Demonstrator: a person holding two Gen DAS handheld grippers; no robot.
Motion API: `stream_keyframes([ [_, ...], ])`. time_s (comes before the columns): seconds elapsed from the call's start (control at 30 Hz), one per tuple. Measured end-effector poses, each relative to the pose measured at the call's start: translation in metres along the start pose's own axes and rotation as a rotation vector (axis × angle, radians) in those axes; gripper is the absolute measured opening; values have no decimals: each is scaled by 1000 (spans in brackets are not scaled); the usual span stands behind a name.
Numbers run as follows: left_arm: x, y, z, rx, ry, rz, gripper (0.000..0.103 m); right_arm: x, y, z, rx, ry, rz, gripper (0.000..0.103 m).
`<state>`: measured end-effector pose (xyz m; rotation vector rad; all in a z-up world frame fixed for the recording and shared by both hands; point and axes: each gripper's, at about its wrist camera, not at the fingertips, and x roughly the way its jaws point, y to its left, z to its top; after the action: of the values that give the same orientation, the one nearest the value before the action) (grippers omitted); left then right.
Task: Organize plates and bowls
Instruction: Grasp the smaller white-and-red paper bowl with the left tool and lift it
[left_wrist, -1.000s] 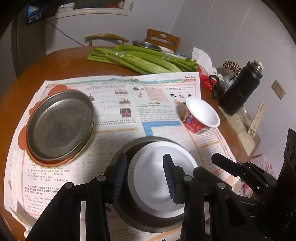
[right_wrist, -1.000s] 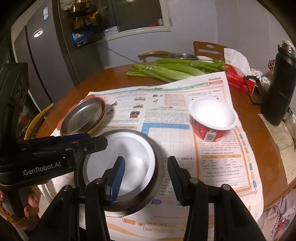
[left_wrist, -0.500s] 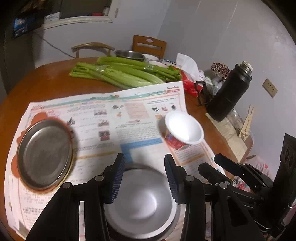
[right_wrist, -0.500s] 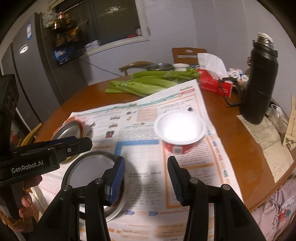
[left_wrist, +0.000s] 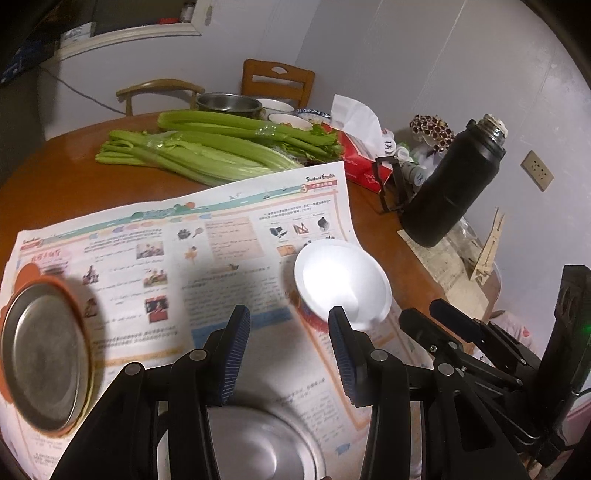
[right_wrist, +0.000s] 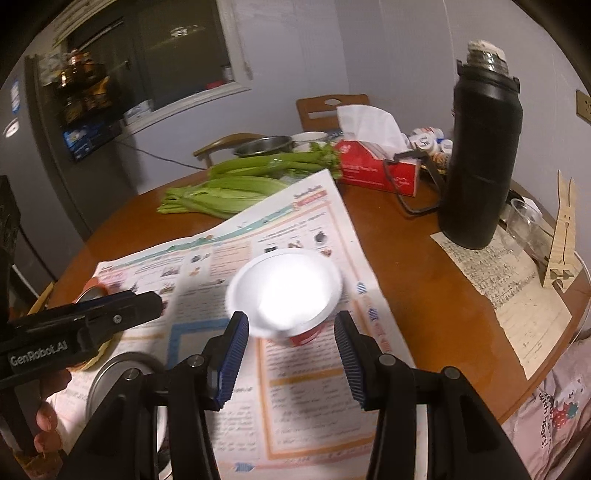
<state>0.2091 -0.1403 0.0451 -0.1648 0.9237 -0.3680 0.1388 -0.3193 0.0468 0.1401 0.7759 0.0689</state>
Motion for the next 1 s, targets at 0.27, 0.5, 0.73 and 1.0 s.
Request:
stream_keyframes([
  [0.27, 31, -2, 18, -17, 36, -6, 46, 37, -16, 13, 22, 46, -17, 48],
  [0.5, 54, 3, 24, -36, 76, 4, 46, 66, -19, 13, 22, 99, 4, 48],
  [0.73, 68, 9, 23, -44, 101, 14, 46, 80, -7, 7, 1, 130, 40, 48],
  [1.0, 81, 20, 22, -59, 133, 55, 46, 82, 15, 0, -48, 142, 94, 48],
])
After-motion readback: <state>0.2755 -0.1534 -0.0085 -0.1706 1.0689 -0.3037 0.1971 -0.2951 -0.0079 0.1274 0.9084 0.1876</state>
